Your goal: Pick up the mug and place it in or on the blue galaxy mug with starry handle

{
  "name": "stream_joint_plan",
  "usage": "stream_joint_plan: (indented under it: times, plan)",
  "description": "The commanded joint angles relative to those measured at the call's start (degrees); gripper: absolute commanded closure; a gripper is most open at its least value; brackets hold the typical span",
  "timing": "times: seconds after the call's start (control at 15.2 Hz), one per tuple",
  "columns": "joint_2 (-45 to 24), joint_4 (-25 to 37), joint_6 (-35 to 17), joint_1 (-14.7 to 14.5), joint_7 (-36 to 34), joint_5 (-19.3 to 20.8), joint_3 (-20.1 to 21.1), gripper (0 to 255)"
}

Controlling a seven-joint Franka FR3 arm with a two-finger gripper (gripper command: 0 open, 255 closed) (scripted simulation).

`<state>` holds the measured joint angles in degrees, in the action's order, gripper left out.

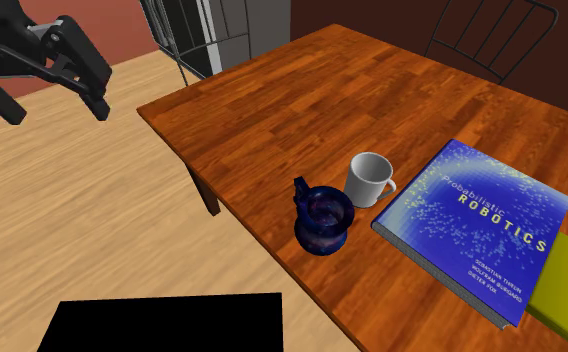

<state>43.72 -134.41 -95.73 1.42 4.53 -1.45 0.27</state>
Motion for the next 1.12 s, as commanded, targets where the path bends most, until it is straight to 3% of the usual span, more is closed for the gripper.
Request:
stream_joint_plan:
  times: [0.0,0.53,1.06]
  plan:
    - [0.0,0.0,0.0,0.0,0.0,0.0,0.0,0]
    - [-5.84,-2.98,-8.08,3.47,8.44,5.42,-7.84,0]
    - [-15.74,-1.78,-16.62,6.33,16.69,9.1,-15.73,0]
